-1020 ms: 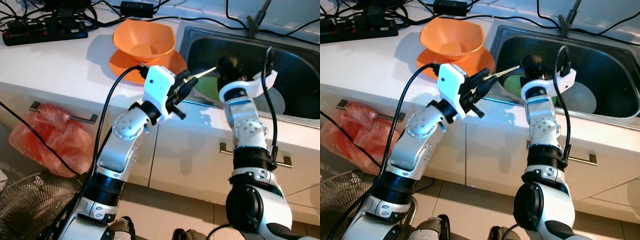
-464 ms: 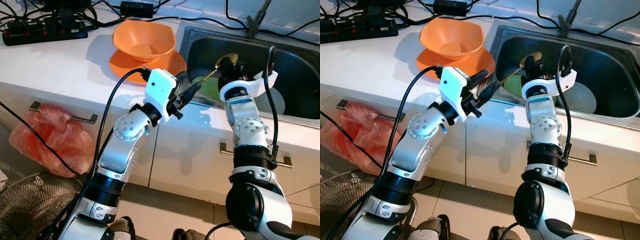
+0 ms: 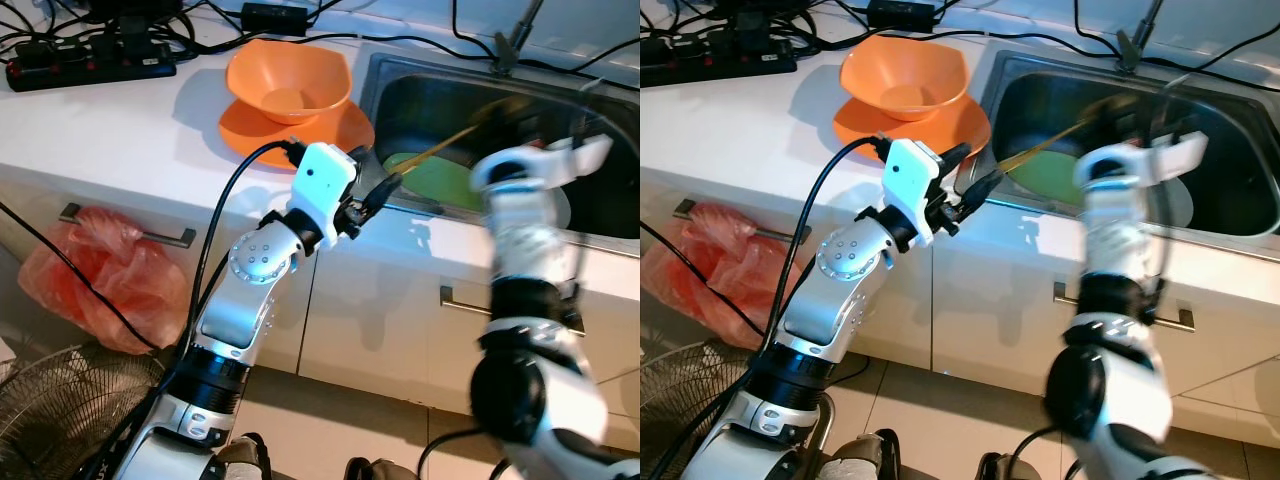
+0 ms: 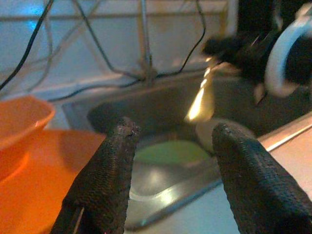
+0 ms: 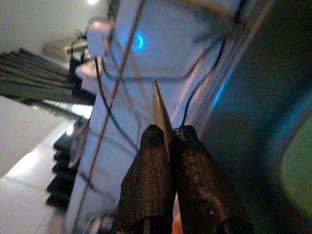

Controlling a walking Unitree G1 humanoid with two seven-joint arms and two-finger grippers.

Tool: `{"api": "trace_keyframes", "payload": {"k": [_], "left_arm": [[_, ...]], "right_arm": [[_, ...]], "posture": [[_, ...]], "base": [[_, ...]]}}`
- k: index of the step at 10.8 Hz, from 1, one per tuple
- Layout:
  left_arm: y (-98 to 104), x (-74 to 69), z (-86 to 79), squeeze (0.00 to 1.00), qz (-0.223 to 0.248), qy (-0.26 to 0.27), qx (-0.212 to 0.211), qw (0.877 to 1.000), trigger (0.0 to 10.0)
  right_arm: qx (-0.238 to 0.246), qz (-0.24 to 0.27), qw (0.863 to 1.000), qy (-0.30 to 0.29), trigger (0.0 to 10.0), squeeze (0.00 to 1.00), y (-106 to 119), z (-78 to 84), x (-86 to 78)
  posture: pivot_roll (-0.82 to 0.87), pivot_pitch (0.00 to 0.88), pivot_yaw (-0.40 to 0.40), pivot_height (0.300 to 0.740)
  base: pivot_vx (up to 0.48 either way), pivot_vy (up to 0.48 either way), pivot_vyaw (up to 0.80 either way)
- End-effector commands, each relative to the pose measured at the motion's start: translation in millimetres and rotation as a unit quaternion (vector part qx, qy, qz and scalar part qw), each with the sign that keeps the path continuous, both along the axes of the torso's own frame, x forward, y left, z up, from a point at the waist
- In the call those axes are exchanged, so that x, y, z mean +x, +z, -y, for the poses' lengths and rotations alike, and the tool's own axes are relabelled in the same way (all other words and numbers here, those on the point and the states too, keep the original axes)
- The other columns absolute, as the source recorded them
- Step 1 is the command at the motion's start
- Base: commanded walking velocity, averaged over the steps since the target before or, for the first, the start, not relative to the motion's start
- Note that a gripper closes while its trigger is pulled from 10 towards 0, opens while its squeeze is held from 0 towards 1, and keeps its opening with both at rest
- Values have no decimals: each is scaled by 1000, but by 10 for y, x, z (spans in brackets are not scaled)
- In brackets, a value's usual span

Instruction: Kitchen organization

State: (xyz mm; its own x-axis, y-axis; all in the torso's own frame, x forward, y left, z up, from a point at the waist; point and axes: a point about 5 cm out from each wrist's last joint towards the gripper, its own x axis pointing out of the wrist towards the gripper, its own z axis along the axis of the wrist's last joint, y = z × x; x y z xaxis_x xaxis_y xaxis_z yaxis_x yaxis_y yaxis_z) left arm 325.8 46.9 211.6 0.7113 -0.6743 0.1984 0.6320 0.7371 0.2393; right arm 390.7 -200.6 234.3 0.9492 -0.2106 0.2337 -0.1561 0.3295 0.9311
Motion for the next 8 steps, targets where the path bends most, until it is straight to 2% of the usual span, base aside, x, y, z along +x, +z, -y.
{"api": "trace_keyframes", "payload": {"k": [1,2,4,5,8], "left_arm": [[-127,16,-32,0,-26,18,10,999,10000],[-147,33,-59,0,-31,30,12,999,10000],[-173,50,-95,0,-39,46,14,998,10000],[-169,32,-88,0,-37,45,14,998,10000],[-143,11,-81,0,-32,44,4,998,10000]], "right_arm": [[-25,4,999,-28,3020,0,70,84,2],[-47,3,998,-41,10000,0,88,112,2],[-127,5,989,-73,10000,0,128,153,-1],[-178,11,980,-93,10000,0,153,141,-5],[-250,19,961,-119,10000,0,113,47,-1]], "posture": [[67,120,-99,740],[67,120,-98,740],[68,121,-96,740],[70,122,-95,740],[79,127,-95,740]], "base": [[0,0,0],[0,0,0],[0,0,0],[0,0,0],[0,0,0]]}}
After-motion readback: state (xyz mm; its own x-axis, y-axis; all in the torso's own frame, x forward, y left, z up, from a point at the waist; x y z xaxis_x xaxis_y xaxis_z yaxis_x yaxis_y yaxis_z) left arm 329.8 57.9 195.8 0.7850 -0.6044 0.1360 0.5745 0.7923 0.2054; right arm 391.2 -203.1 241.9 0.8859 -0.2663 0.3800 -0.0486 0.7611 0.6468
